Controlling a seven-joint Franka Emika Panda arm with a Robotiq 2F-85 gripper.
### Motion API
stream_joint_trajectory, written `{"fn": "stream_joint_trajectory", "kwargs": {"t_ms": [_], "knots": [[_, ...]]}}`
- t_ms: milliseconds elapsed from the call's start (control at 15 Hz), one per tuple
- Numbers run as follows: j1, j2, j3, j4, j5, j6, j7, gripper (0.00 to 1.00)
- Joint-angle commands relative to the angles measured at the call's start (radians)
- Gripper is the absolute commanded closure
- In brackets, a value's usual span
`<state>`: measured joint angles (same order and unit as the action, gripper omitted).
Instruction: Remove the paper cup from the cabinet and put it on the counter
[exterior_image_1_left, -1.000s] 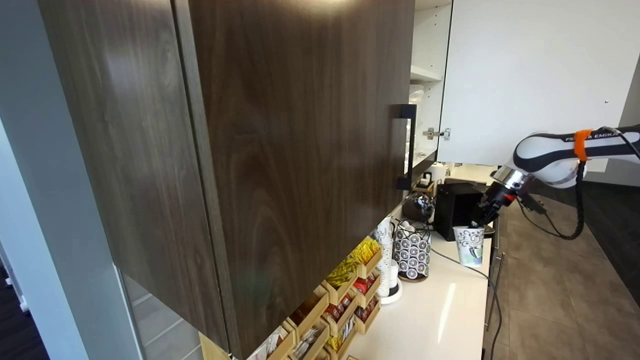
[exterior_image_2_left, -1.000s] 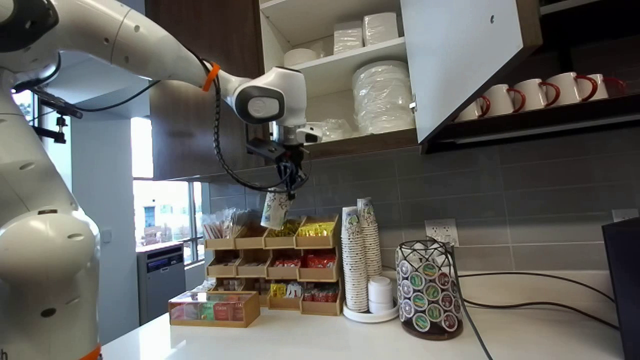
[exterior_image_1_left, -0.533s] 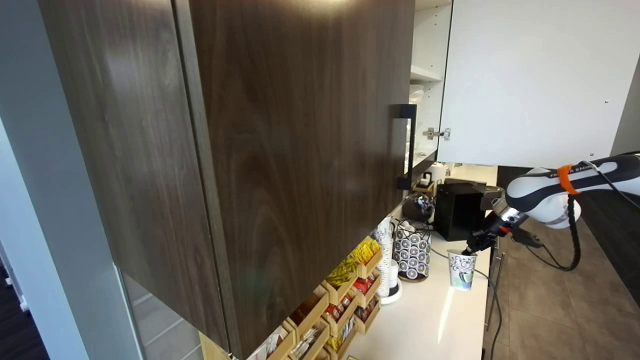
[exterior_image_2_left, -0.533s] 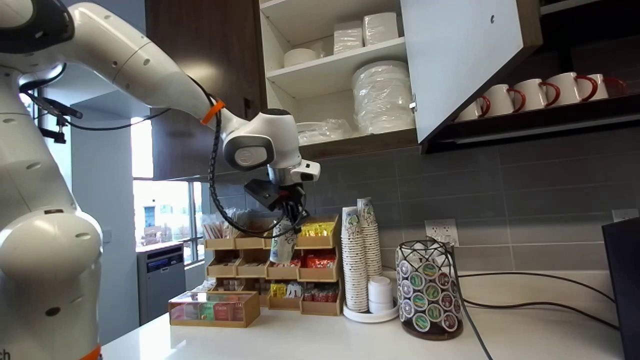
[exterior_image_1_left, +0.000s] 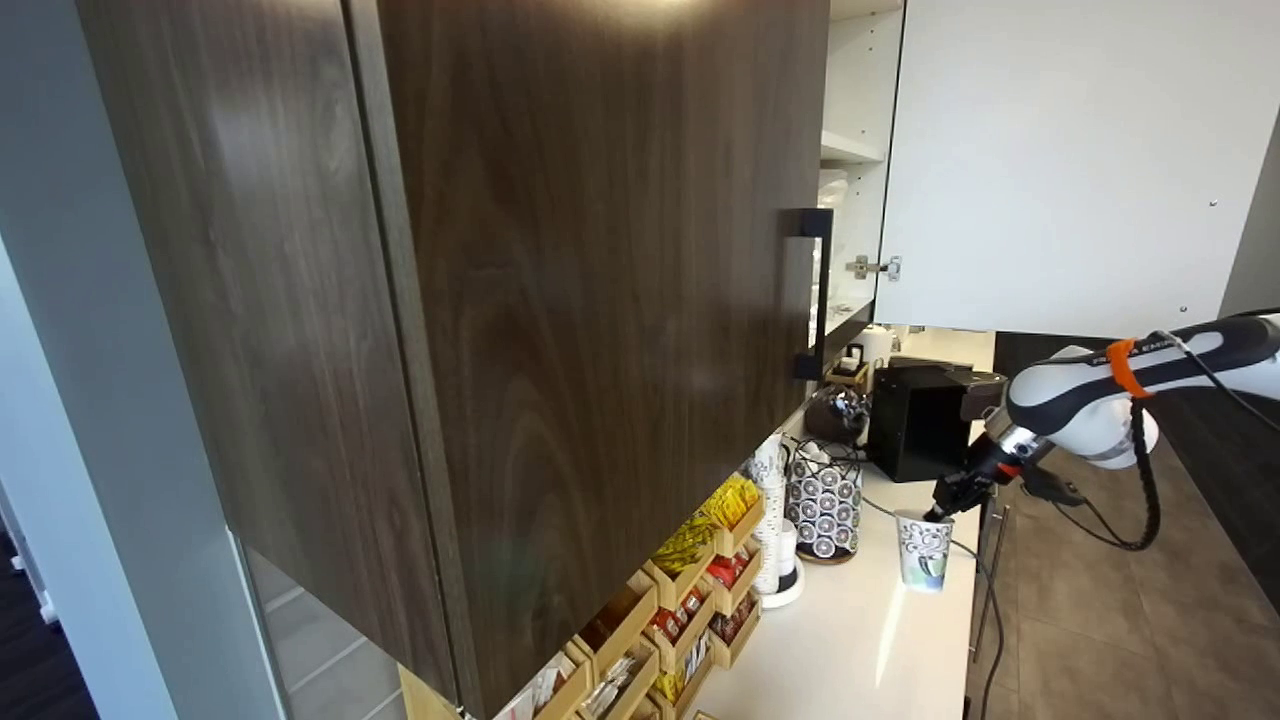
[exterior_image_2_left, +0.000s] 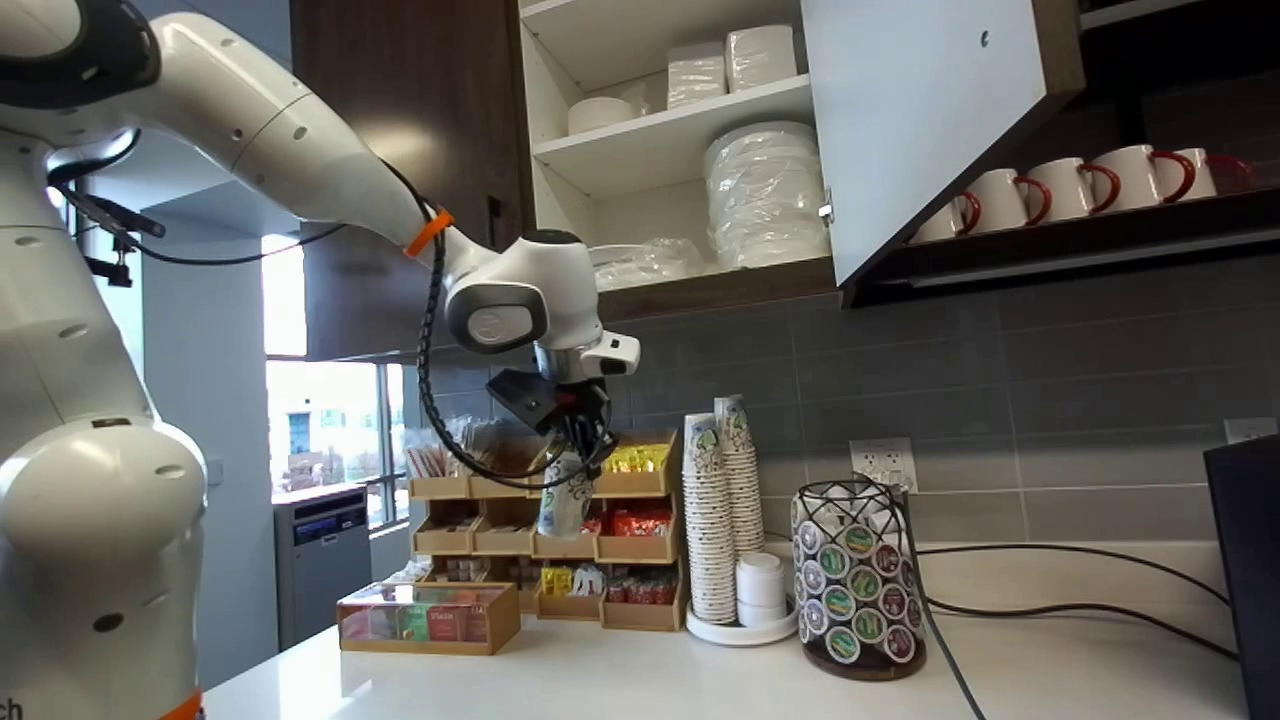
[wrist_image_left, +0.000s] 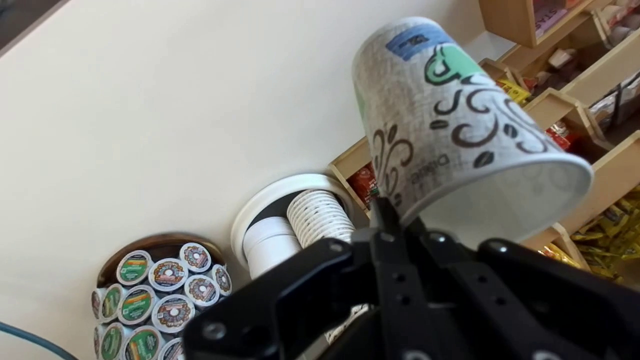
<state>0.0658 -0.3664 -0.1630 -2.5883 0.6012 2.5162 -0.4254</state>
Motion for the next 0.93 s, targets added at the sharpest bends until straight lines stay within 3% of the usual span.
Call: {"fn": "stream_joint_trajectory", "kwargs": {"t_ms": [0,200,400,600,800,867], "knots": [[0.05,0.053,-0.011,-0.075,0.056,0.181,-0.118,0.99],[0.133,0.105,-0.026,-0.112,0.182,0.374,-0.269,0.99],[0.251,0.148,-0.06,-0.115,0.381,0.503,-0.449,0.99],[0.334,0.182,-0.098,-0.095,0.559,0.522,-0.603,0.99],[0.365,0.214,-0.132,-0.071,0.699,0.487,-0.743,0.99],[0.334,0.184,-0.096,-0.092,0.604,0.503,-0.642,0.99]]}}
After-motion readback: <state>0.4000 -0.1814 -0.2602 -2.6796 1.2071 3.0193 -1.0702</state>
